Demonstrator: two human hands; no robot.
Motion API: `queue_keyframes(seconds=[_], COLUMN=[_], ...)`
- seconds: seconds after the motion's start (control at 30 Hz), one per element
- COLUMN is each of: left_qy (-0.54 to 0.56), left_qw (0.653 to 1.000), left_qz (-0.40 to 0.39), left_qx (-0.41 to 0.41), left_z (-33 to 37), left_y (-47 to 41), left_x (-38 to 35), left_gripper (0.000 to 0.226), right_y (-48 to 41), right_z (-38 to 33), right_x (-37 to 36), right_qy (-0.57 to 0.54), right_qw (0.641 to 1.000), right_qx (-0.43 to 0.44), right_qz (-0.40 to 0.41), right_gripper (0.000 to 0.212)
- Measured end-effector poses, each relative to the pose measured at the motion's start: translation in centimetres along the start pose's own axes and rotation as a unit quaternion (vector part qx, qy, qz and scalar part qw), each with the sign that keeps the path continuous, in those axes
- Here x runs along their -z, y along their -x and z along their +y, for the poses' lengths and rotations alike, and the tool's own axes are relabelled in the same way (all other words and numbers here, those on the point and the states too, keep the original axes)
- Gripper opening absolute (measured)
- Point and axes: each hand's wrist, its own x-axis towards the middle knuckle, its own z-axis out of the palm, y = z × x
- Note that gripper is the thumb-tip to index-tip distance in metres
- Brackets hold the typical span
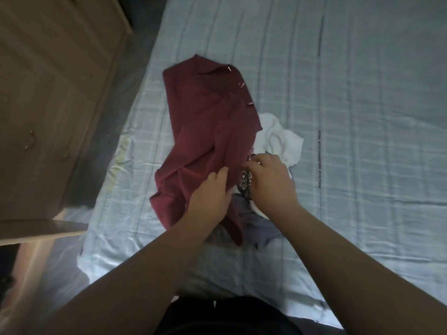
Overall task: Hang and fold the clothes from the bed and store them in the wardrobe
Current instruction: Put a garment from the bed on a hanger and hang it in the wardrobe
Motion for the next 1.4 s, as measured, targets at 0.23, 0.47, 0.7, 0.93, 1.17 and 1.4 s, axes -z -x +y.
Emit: queue_keyframes(seconds=[0.23,0.47,0.7,0.93,1.17,1.4], left_qy=[-0.018,0.121,0.079,0.061,0.050,-0.008], left_qw=[0.995,0.972,0.951,0.915,0.870,0.841], left_qz=[0.079,0.196,0.299,0.397,0.484,0.532], left_qx=[0.053,0.050,0.007,-0.042,-0.082,-0.097], left_z=[-3.3,-3.1,-2.6,-1.8,0.5,1.1], left_y=[1.1,3.4,8.5,16.0,27.6,41.8], left_x=[10.0,21.7,33.6,42.1,47.9,49.1], left_gripper=[0.059,0.043,0.047,0.042,0.026,0.031], right_y=[-1.2,-6.0,-14.5,-17.7,-14.0,-4.8], right_z=[-4.4,-8.1,-13.9,-20.5,-27.3,-33.5], right_x=[4.4,8.1,16.5,25.1,35.5,42.4], right_qy=[-0.131,-0.230,-0.245,-0.172,-0.088,-0.111], right_qw=[0.987,0.973,0.957,0.956,0.938,0.917], right_qx=[-0.011,-0.020,0.126,0.230,0.334,0.381], right_qz=[0.088,0.012,0.087,0.052,0.025,-0.031], right_gripper=[0.060,0.065,0.070,0.079,0.055,0.031])
